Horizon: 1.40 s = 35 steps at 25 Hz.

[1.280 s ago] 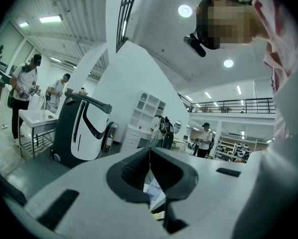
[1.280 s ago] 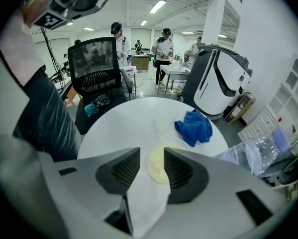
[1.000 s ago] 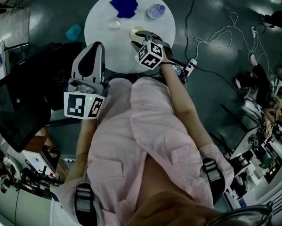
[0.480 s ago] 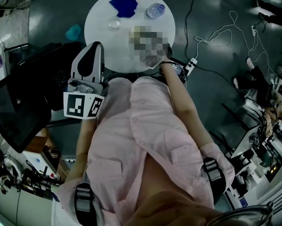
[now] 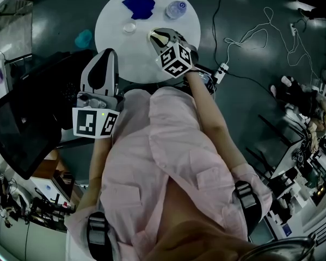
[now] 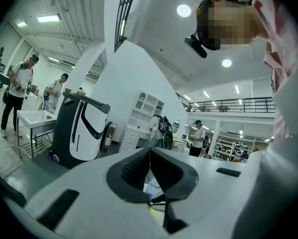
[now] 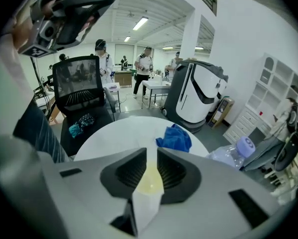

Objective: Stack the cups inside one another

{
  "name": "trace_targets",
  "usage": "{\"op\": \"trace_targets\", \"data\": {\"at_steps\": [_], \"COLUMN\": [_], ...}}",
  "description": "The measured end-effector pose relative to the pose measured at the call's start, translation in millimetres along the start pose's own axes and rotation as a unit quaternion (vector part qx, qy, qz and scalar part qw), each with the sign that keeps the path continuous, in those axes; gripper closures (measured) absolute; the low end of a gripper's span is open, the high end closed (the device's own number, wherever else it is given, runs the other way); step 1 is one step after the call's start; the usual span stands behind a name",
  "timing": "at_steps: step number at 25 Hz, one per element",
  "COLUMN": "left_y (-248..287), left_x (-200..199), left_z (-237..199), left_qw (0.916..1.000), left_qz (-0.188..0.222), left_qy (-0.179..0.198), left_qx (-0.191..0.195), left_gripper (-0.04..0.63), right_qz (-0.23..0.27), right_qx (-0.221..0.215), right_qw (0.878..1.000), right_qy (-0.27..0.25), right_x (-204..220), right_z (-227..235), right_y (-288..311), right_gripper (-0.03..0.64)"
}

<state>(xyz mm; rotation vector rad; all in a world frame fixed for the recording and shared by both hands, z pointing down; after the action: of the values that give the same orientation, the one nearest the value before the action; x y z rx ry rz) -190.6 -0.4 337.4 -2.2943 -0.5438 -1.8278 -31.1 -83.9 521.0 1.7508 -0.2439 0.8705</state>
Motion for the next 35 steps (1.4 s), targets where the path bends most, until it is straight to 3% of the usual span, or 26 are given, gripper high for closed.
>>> {"op": "trace_targets", "data": {"at_steps": [6,11,16,24,35], "left_y": [2,5,16,30,44], "left_x": [1,7,10,19,31], "left_z": [0,5,13,37,95], "left_qw": [1.0000,0.9999,0.9992,0.9958,0.9878], "left_qz": [0.002,-0.002,-0.006,-0.006,-0.007], "left_qy": [0.002,-0.001,0.004,-0.002,-0.007], "left_qx": [0.005,0.013,0.041,0.091,0.155], "left_gripper": [0.574,0.575,0.574,0.575,0.575], "right_qz": [0.043,0.098,0.173,0.269,0.337], "right_qx": [0.046,0.067,0.074,0.111,0.190], "right_qw": [0.997,0.988,0.966,0.926,0.890], "right_qy": [0.034,0.098,0.175,0.241,0.240], "right_x": [-16,-26,-37,-46,-31], "right_z": [11,17,23,23,0], "right_y": [-18,-47,-78,-143,-231], "right_gripper": [0.575,0.580,0.581,0.581,0.581]}}
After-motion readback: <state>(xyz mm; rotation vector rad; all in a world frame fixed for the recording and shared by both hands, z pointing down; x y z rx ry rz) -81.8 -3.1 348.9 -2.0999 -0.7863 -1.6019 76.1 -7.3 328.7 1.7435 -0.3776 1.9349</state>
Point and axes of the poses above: the fingertips, and each gripper's own axes: y forward along the fingers, z to its right, x out of its underside, the point moved 6 cm from there along -y, backward along the fingers, and after that the axes turned 4 degrees about y, right-handed, at the moved point
